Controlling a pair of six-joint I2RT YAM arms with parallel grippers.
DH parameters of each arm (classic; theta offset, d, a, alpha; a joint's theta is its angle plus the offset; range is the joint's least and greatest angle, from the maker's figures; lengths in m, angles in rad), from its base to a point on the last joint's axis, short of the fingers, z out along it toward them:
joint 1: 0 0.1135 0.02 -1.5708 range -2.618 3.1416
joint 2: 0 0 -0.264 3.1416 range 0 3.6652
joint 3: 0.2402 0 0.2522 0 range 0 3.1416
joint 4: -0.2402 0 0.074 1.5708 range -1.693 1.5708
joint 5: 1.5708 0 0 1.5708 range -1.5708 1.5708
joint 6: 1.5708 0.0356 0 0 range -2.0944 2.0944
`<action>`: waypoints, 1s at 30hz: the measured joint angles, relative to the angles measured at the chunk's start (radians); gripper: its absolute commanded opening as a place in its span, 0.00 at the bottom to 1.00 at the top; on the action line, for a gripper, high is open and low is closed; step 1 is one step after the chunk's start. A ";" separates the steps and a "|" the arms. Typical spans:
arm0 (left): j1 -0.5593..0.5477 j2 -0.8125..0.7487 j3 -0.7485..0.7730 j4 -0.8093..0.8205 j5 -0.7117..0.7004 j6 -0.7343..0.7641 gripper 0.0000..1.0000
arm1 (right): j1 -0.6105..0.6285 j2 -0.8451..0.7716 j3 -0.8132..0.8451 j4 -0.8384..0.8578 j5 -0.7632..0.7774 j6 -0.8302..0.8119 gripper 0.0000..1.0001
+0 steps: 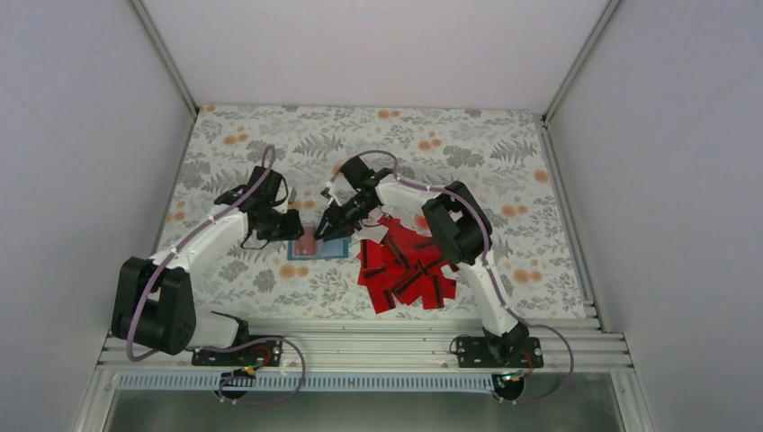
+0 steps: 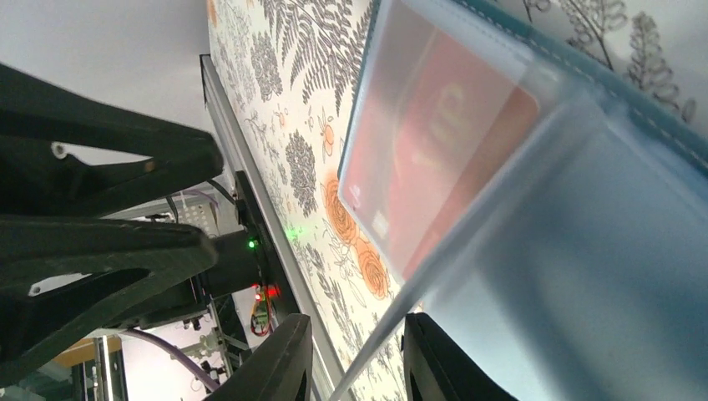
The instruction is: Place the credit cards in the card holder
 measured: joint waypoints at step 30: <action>0.021 -0.275 0.000 -0.192 -0.089 -0.075 0.36 | 0.093 0.188 0.312 -0.017 -0.098 0.074 0.49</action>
